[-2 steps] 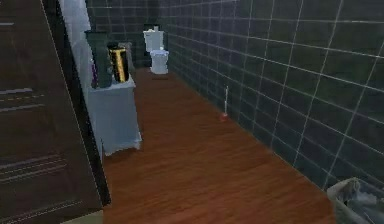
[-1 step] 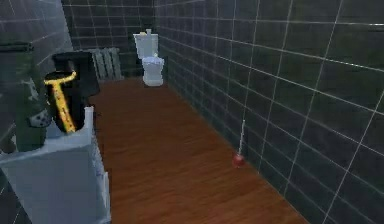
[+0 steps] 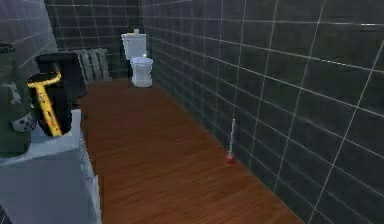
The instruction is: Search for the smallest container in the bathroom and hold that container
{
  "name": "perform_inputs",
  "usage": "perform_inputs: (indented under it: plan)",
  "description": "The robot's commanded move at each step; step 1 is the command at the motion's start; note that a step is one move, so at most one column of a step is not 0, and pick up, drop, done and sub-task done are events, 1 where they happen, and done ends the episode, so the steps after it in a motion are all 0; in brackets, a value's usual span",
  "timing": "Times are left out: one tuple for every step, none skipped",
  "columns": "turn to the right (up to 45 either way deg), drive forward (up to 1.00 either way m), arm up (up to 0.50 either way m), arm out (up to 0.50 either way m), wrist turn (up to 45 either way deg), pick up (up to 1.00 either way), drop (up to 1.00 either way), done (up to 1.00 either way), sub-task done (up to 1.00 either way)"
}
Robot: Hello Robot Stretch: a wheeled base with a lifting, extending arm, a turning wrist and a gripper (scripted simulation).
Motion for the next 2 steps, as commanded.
perform_inputs:
  plan:
    - [0.0,1.0,0.0,0.0,0.0,0.0,0.0,0.0,0.0]
    - [9.0,0.0,0.0,0.0,0.0,0.0,0.0,0.0,0.0]
